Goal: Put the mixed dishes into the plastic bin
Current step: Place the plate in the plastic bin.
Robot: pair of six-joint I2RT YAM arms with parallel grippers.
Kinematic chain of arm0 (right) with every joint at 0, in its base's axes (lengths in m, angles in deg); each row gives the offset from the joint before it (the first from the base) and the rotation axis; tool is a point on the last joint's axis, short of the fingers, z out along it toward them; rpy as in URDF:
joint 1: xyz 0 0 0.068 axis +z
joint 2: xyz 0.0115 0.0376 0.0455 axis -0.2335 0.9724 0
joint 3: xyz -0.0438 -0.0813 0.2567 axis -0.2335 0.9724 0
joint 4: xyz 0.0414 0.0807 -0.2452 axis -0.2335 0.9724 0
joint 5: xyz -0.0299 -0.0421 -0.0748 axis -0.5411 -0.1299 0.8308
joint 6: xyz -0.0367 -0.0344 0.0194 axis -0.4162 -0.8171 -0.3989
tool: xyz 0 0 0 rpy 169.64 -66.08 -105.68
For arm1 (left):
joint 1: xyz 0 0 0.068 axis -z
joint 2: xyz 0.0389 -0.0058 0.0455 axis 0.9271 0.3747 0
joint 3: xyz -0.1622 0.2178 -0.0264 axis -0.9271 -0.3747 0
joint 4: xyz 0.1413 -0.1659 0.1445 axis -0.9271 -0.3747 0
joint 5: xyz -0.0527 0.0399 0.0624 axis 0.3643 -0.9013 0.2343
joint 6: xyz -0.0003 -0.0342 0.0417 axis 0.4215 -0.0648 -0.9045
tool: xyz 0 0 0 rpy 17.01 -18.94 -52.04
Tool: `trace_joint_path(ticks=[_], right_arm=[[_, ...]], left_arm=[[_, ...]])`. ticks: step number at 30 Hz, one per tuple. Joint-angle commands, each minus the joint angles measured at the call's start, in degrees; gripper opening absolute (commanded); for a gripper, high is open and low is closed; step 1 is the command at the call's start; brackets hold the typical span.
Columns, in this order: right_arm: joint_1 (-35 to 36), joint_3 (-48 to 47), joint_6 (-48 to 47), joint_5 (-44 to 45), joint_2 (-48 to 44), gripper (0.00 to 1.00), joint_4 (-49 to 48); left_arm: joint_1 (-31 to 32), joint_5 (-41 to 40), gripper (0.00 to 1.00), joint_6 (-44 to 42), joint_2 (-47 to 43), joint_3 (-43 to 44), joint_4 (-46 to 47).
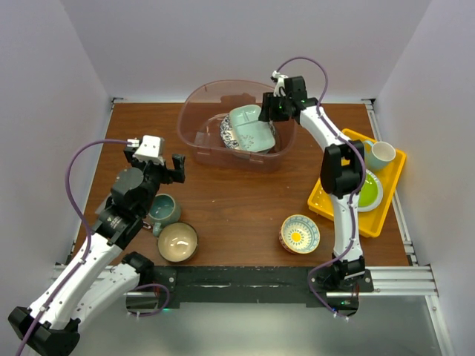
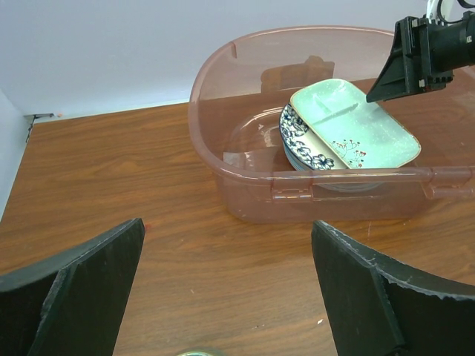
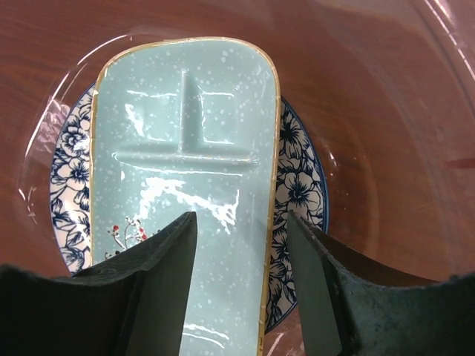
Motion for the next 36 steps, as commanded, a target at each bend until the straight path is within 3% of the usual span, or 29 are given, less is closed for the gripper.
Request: trace_joint_path(ticks=[1,12,22,36], right_arm=[[0.3,-1.1,-3.9,-1.4,-6.9,0.59,-0.7],[0.3,6.2,-13.5,-12.7,-17.9,0.8,0.4],[0.2,22.3,-20.0,-19.1,-34.8,0.98,-2.3],[0.2,36.1,-28.2,-29.3,-52.3,0.98,-1.3]], left_arm=[[-0.5,0.7,1.0,-0.7,-0.6,-0.2,3.1],[-0.5,2.8,1.0,-0.3,-0.6,-0.1,2.9],[-0.5,4.8,1.0,0.2,-0.7,0.1,2.7],[-0.9,8.0,1.0,1.5,0.1,0.3,2.4]])
